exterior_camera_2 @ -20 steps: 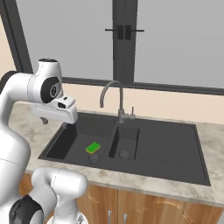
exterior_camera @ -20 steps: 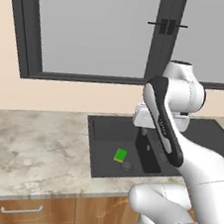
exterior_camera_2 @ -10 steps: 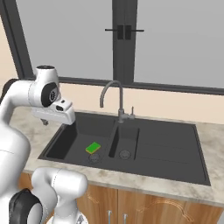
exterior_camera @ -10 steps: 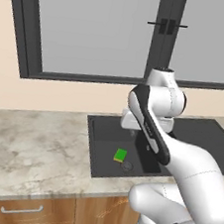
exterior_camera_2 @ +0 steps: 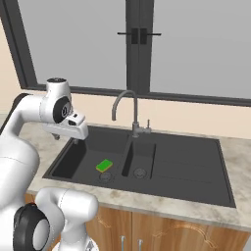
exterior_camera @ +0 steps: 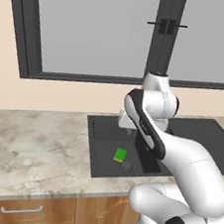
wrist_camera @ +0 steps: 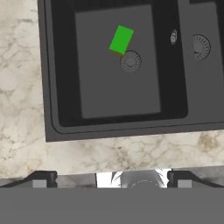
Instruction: Pick up the sponge and bar soap from the sink, and place them back in the shelves.
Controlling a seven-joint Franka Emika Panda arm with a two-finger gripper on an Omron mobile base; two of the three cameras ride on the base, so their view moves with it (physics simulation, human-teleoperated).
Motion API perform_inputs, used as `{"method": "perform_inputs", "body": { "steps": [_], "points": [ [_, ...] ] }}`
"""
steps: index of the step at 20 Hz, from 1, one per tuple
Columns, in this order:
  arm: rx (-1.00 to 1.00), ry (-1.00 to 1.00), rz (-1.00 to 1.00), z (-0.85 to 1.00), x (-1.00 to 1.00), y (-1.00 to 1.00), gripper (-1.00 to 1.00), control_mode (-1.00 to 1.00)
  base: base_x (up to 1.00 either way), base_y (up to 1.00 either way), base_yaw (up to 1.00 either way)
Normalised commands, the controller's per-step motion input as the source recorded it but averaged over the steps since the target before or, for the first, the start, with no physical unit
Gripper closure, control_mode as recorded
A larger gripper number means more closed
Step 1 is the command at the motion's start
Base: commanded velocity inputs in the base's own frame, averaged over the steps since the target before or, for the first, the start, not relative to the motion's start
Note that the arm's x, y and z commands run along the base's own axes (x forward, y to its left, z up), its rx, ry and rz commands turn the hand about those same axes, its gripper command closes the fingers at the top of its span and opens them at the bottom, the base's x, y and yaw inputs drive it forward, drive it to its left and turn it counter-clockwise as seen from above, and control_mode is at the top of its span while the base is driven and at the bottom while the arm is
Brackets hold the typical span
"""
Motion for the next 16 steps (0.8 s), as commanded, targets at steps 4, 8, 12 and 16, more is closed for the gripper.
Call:
{"method": "perform_inputs", "body": {
  "steps": [4,8,12,16],
  "points": [
    [0.0,-0.05,0.0,-0.28,0.31,0.0,-1.0,-1.0,0.0,0.0,0.0],
    [-0.04,-0.06,0.0,-0.39,0.19,0.0,-1.0,-1.0,0.0,0.0,0.0],
    [-0.08,-0.05,-0.05,-0.43,0.25,0.0,-1.0,-1.0,0.0,0.0,0.0],
    [-0.03,-0.06,-0.06,-0.41,0.29,0.0,-1.0,-1.0,0.0,0.0,0.0]
  ]
}}
